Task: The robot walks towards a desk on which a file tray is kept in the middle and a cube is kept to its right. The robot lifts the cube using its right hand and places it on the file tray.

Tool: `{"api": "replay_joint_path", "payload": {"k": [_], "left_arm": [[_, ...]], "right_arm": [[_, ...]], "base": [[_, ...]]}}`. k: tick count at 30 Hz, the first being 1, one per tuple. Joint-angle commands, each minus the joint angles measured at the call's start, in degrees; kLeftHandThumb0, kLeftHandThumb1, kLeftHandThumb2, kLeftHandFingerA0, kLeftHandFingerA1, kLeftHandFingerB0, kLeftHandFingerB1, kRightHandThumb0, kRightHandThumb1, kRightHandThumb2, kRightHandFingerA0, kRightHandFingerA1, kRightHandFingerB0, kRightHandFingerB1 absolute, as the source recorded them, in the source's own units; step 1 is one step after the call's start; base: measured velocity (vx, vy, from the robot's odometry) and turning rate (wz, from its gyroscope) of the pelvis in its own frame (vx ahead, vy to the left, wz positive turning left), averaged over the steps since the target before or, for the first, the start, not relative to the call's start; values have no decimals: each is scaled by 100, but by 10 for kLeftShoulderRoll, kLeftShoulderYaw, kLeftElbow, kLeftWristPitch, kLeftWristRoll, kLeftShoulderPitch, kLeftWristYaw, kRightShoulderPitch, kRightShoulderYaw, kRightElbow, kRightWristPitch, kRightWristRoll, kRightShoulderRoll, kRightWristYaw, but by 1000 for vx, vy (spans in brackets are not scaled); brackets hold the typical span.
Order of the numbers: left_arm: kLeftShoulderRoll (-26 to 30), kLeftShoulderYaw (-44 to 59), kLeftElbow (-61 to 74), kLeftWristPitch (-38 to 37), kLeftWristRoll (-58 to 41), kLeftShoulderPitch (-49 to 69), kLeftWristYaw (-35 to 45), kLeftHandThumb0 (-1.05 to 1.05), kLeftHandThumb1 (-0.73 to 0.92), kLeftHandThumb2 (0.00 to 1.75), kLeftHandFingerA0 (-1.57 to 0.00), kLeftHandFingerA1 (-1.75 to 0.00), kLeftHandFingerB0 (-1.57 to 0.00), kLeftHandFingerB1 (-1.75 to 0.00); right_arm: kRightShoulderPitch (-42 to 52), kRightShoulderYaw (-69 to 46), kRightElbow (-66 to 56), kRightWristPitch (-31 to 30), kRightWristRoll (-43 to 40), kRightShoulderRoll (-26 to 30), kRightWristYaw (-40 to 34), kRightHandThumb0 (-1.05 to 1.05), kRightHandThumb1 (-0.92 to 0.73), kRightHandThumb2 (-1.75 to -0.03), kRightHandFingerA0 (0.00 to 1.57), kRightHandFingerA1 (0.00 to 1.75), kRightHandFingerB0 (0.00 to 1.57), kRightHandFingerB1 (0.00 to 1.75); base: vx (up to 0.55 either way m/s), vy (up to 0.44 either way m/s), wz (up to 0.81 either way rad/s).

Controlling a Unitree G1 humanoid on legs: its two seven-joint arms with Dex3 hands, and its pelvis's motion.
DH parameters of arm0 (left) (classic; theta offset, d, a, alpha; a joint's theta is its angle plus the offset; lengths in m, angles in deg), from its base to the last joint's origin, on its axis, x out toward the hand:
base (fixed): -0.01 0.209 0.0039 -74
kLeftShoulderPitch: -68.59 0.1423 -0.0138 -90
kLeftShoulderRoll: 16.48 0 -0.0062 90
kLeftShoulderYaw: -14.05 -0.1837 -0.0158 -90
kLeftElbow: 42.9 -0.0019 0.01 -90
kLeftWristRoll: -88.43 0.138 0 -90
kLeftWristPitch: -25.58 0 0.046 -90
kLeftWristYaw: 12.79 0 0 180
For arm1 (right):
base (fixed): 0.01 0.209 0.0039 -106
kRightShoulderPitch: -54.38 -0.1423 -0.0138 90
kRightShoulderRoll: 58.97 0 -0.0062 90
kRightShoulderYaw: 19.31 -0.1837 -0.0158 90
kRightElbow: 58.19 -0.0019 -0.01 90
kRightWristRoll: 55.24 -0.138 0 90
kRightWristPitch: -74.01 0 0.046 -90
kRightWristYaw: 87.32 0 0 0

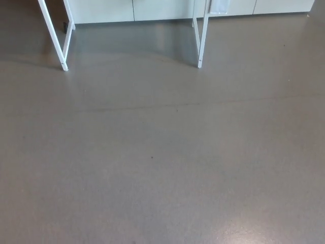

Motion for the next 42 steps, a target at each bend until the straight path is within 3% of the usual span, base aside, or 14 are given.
{"api": "replay_joint_path", "payload": {"k": [1,2,3,4,10,14,16,18,19,28,29,33,37,42], "left_arm": [[15,20,-5,43,-26,-8,37,-83,56,106,-2,-61,-18,-65],[17,13,0,34,-17,-4,41,-42,38,105,-9,-60,-5,-56],[19,14,-1,40,-16,-6,41,-89,80,63,-4,-72,-14,-64],[19,13,-3,40,-15,-8,42,-42,38,105,-9,-60,-4,-55],[22,24,13,52,-25,-6,46,-42,39,105,-9,-60,-5,-55],[28,15,23,64,-16,-10,47,-89,79,61,-6,-72,-19,-64],[31,18,15,53,-22,-14,58,-42,41,106,-8,-60,-4,-55],[38,3,17,55,-7,-20,62,-89,62,100,-10,-66,-17,-63],[39,-3,11,55,-2,-25,62,-89,80,65,-3,-70,-17,-63],[45,-5,13,69,-10,-37,64,-42,37,104,-10,-61,-6,-56],[46,-8,13,66,-7,-36,63,-90,80,61,-6,-75,-19,-66],[44,-18,13,66,-4,-44,60,-89,80,62,-7,-74,-17,-65],[42,-7,3,67,-17,-47,61,-42,38,104,-10,-60,-6,-56],[43,-15,5,53,-8,-42,55,-89,79,62,-11,-76,-23,-66]], "right_arm": [[-9,-16,21,28,-26,13,25,-86,-43,-87,0,48,10,57],[-10,-20,26,36,-29,12,32,-80,-51,-55,0,49,10,53],[-13,-19,28,28,-28,11,32,-81,-52,-56,0,44,10,53],[-10,-10,27,38,-18,16,37,-82,-42,-91,0,53,5,54],[-8,-4,30,38,-17,13,30,-84,-55,-56,0,54,9,50],[-6,-2,39,49,-17,11,30,-87,-52,-61,0,56,8,51],[-9,8,40,40,-8,11,24,-86,-57,-59,0,56,7,50],[0,-12,38,49,-33,0,18,-82,-39,-87,0,55,7,54],[0,-15,40,49,-36,-3,15,-84,-41,-87,1,54,11,56],[21,-26,39,62,-38,-16,13,-86,-43,-88,0,47,9,56],[22,-29,39,59,-44,-17,17,-82,-41,-89,0,47,11,57],[26,12,33,75,1,-1,5,-42,-19,-91,9,60,0,53],[26,-14,33,57,-41,-9,12,-86,-51,-61,0,59,11,54],[21,4,47,63,-16,-6,7,-89,-47,-94,0,42,7,49]], "base": [[-72,-10,16],[-7,35,12],[-37,-13,56],[-48,-11,17],[4,36,-3],[161,236,-14],[195,21,-17],[239,208,8],[238,133,1],[279,-28,12],[365,-209,14],[457,-221,39],[343,-134,-3],[329,24,-12]]}}
